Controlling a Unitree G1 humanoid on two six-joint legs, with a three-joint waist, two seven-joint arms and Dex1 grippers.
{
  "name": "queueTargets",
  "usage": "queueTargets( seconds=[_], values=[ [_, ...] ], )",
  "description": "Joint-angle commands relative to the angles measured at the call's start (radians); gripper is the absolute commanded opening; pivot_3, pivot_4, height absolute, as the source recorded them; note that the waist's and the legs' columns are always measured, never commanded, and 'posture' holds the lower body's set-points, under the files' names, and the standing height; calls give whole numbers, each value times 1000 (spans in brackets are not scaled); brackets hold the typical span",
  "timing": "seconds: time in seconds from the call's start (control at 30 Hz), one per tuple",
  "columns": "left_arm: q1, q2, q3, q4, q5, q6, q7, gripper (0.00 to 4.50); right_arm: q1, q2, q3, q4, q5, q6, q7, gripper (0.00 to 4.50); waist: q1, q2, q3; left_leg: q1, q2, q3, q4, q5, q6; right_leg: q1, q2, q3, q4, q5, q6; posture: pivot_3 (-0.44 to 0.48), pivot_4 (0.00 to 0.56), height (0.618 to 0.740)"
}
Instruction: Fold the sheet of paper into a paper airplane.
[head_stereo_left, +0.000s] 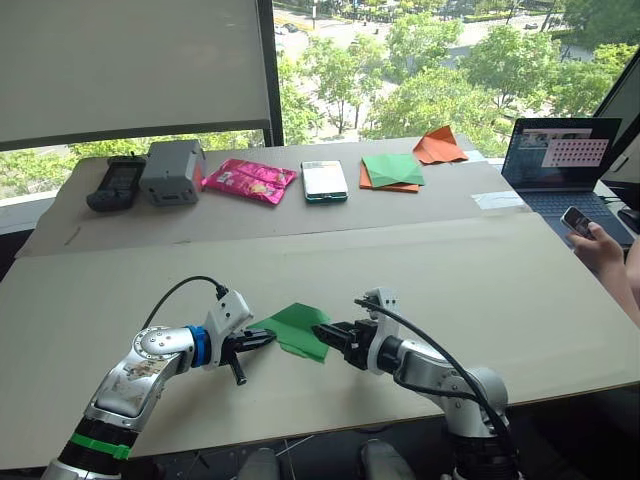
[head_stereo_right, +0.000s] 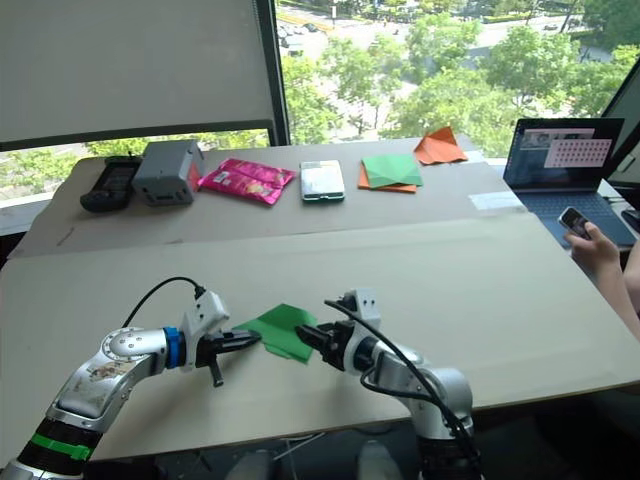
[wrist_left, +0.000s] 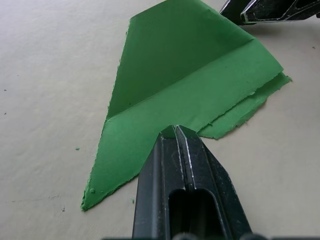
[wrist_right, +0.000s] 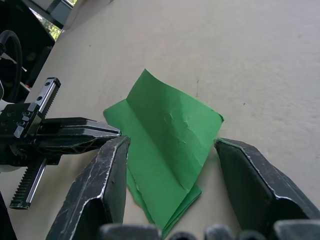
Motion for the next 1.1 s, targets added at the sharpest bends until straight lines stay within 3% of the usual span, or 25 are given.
queueTargets(
  seconds=[0.03,0.43,0.53,0.73,0.93,1.1],
  values=[
    [6,12,7,0,7,-4,0,0,-14,11,-25,-16,35,-17,1,3014,0,0,0,0,0,0,0,0,-1,0,0,0,1,0,0,0,150,732],
    [2,15,5,9,11,-11,-4,0,-26,19,-8,18,23,-59,21,3014,-1,0,0,1,0,0,0,-1,-1,0,0,0,2,0,0,0,150,732],
    [1,14,4,9,10,-9,-3,0,-24,21,-11,19,25,-61,23,2197,-1,0,0,1,0,0,0,-1,-1,0,0,0,2,0,0,0,150,732],
    [0,15,1,11,13,-13,-6,0,-15,15,-13,15,22,-61,25,106,-1,0,0,1,0,0,0,-1,-1,0,0,0,2,0,0,0,150,732],
    [-1,15,-1,9,13,-12,-8,0,-3,0,6,6,16,-92,50,44,-1,-1,-1,3,0,0,0,-1,-2,1,0,0,2,0,0,0,150,732],
    [-2,14,1,9,13,-12,-6,0,32,-156,210,-48,-158,-336,181,44,-1,-1,-1,3,0,0,0,-2,-3,1,0,0,1,0,0,0,150,732]
  ],
)
